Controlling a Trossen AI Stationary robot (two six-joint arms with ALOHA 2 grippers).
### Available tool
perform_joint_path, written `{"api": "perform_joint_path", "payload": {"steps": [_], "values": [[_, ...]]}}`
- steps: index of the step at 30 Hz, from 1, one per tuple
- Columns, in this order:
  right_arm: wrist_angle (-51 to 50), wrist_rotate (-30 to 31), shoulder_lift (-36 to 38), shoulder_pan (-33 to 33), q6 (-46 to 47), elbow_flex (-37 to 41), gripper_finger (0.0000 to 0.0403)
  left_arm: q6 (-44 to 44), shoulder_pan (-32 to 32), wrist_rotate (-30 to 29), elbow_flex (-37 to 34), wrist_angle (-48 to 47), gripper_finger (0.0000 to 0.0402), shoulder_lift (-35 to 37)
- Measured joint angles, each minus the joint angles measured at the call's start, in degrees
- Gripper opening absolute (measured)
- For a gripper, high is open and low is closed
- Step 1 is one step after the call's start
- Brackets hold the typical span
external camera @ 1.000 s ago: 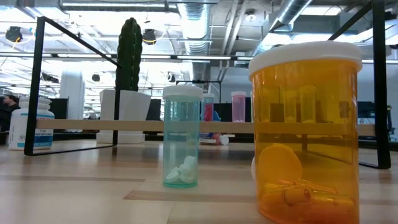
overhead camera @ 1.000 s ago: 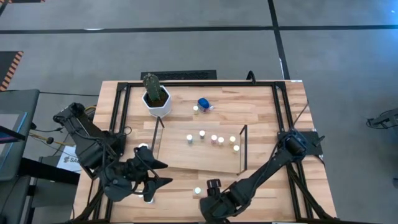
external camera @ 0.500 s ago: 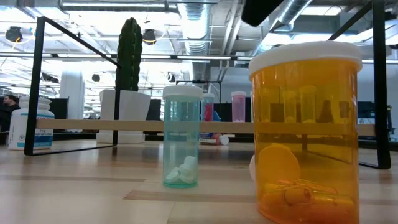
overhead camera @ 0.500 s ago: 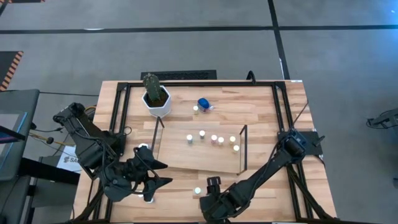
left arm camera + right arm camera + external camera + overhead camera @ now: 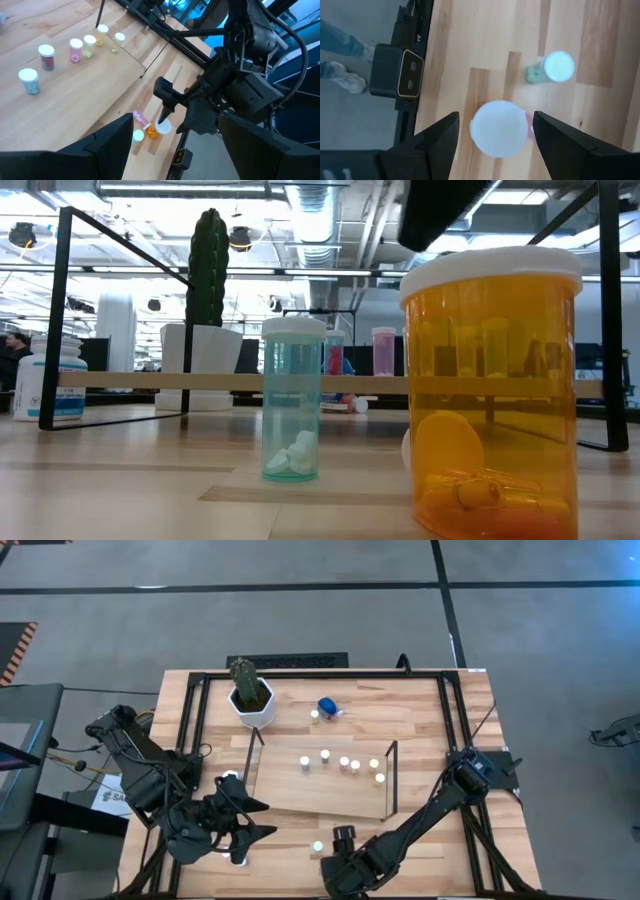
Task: Pick and place medicine bottles onto shelf by color
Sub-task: Put the large orange pill bottle on the shelf
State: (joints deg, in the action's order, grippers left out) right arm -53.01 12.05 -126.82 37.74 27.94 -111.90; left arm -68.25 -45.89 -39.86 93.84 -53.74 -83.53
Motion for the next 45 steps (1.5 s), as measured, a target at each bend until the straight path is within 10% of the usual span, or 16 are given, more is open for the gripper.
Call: {"api": "perform_joint_path", "payload": {"steps": [45], "values": [[2.53,-0.20,0.24,0.13,6.56,3.56,0.0276,-0.02,0.00,0.00,0.00,-1.31,0.0281,0.00]]}}
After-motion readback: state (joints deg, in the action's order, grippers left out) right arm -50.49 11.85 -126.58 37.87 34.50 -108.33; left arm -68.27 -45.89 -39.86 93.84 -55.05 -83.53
